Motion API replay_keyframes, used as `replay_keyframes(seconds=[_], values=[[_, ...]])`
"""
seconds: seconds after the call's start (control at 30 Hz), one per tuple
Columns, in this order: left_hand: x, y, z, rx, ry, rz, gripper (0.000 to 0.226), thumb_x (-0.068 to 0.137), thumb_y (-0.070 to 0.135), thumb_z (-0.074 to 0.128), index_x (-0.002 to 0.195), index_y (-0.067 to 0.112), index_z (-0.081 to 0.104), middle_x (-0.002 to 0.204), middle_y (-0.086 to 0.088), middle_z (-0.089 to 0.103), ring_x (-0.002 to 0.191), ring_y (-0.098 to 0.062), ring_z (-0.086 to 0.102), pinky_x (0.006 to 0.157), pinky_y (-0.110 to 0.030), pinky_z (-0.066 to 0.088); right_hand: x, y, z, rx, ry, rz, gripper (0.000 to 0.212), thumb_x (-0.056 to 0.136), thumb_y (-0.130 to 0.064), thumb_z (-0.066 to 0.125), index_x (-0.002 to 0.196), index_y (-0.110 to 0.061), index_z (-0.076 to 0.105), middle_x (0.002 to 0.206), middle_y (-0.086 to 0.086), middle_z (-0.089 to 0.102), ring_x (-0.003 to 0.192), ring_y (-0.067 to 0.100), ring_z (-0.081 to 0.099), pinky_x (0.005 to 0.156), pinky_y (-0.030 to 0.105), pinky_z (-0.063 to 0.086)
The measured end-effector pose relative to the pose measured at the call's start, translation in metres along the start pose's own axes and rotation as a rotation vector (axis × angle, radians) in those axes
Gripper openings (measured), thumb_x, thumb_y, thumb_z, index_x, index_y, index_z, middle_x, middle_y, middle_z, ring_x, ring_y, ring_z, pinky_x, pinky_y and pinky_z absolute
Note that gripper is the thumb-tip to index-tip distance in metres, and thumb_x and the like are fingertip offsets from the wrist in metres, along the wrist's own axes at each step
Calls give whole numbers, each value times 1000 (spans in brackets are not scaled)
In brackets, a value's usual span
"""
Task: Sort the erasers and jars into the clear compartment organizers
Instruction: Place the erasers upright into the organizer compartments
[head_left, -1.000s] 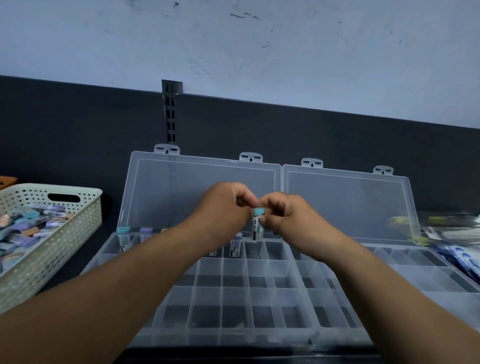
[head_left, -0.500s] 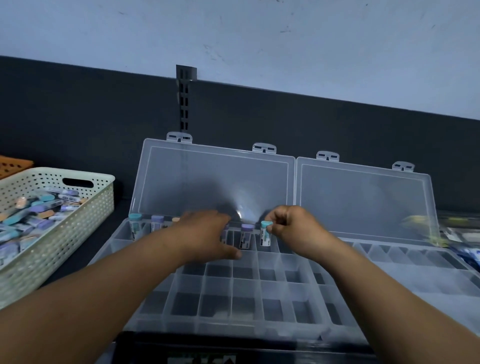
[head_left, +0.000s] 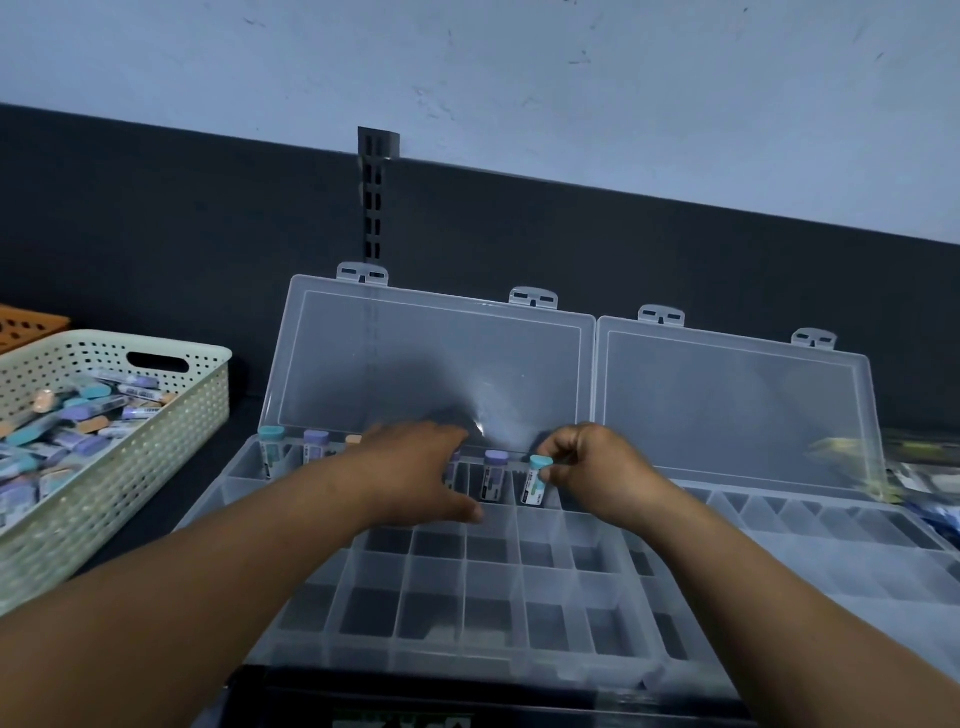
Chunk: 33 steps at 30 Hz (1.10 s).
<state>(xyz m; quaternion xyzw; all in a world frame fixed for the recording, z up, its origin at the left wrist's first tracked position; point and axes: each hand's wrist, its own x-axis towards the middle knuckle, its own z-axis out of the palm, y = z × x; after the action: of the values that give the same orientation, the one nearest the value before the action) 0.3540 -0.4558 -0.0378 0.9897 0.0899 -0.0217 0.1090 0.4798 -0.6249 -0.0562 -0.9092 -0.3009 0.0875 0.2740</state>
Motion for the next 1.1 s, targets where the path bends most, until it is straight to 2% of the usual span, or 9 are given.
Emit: replay_keyframes(seconds=[0.03,0.13,0.33,0.47,0.67,0.83,0.97,1.1], values=[[1,0,0,4,1,1,79,77,62,63,143,27,35,142,3,47,126,-20,45,105,-37,35,1,1,0,4,-4,7,9,87,-16,69,91,-24,71,95,-1,69,86,17,65,82,31,54],[1,-1,-1,11,7,2,78,77,62,63,140,25,38,141,2,48,125,-21,47,104,-37,35,2,0,-2,18,-16,27,22,86,-19,71,108,-23,69,108,-3,66,96,14,62,87,26,50],[-8,-9,-11,-8,48,10,74,78,60,64,140,27,38,143,4,46,128,-19,44,105,-36,34,-2,-27,-10,3,45,-77,27,87,-25,69,113,-23,67,109,-2,66,101,16,62,94,36,50],[-24,-30,-25,-22,135,16,70,77,56,67,137,30,43,135,5,51,120,-17,48,100,-33,41,-6,-70,0,-127,115,-231,29,90,-31,63,118,-26,65,119,-2,59,110,17,56,96,33,46],[-62,-88,-49,30,247,-59,67,75,59,67,132,29,47,133,4,50,121,-16,44,102,-38,40,-10,-143,32,-256,78,-439,44,93,-34,58,135,-25,51,133,0,51,123,20,46,105,33,38],[-99,-152,-64,106,284,-190,85,78,61,63,147,25,27,150,2,33,138,-18,28,111,-34,27,-3,-204,70,-293,18,-537,51,93,-38,58,140,-27,44,139,-3,45,128,17,41,104,29,33],[-129,-207,-70,138,280,-257,87,76,63,62,147,25,29,149,2,35,136,-18,30,112,-37,29,5,-251,101,-289,-43,-581,56,92,-38,59,143,-27,41,145,-3,40,131,18,38,109,32,34],[-160,-254,-75,85,234,-328,86,81,61,60,149,26,21,154,4,26,140,-17,25,115,-38,24,15,-289,135,-318,-100,-575,62,90,-41,60,146,-27,36,149,-2,35,134,20,35,111,38,33]])
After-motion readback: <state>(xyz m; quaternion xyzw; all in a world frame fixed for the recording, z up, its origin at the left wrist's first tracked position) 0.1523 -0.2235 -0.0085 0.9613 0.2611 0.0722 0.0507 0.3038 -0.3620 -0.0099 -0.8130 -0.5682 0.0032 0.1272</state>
